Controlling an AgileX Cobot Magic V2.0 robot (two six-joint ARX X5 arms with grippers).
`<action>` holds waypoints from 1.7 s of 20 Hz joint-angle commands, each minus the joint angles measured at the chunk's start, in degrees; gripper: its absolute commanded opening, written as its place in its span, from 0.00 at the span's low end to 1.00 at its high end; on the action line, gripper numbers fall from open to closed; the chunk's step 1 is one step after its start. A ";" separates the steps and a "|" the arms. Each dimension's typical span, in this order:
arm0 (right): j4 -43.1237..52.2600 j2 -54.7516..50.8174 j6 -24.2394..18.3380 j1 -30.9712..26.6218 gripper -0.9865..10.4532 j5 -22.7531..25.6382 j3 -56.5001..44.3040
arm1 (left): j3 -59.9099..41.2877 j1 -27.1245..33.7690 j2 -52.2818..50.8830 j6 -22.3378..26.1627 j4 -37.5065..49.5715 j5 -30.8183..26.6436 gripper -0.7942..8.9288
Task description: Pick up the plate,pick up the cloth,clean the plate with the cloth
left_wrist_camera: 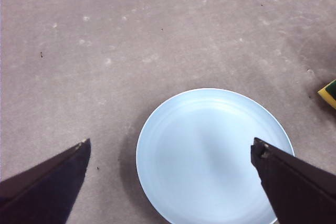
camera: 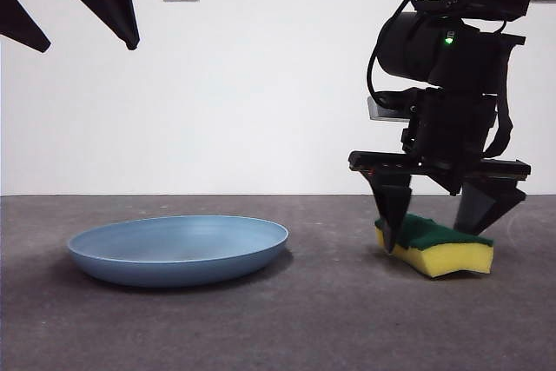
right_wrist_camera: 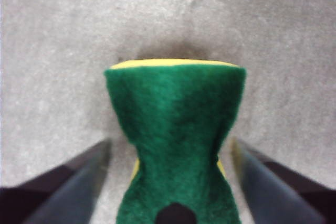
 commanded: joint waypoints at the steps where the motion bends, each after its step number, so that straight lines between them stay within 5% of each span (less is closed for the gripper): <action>1: 0.15 0.46 -0.28 0.07 0.45 -0.04 -0.50 | -0.46 -0.24 -0.15 -0.39 -0.09 -0.26 0.63; 4: 0.15 0.46 -0.66 0.07 0.57 -0.04 -0.50 | -0.46 -0.24 -0.15 -0.37 -0.83 -0.28 0.63; 12: -0.44 -4.50 -0.66 0.13 0.55 -0.04 -0.50 | -0.46 -0.22 -0.15 0.04 -1.03 -0.33 0.62; 14: -1.86 -7.45 -1.07 0.15 0.33 -0.04 -0.50 | -0.46 -0.17 -0.15 0.52 -1.03 -0.31 0.40; 15: -2.60 -9.16 -2.43 0.20 0.14 -0.07 -0.50 | -0.46 -0.17 -0.15 1.57 -1.05 -0.31 0.15; 16: -2.80 -10.62 -3.52 0.20 0.08 -0.02 -0.50 | -0.46 -0.15 -0.15 1.86 -1.05 -0.31 0.08; 23: 1.31 -20.35 -6.29 1.16 0.08 -0.33 -2.38 | -0.98 0.39 -0.15 3.78 1.92 0.07 0.07; 30: 21.27 -37.35 -6.01 5.14 0.08 -1.51 -23.23 | -18.86 5.44 -9.16 -1.27 22.12 3.96 0.07; 34: 27.61 -49.22 -5.84 7.91 0.08 -1.31 -35.54 | -27.76 9.66 -18.38 -1.07 29.40 12.07 0.07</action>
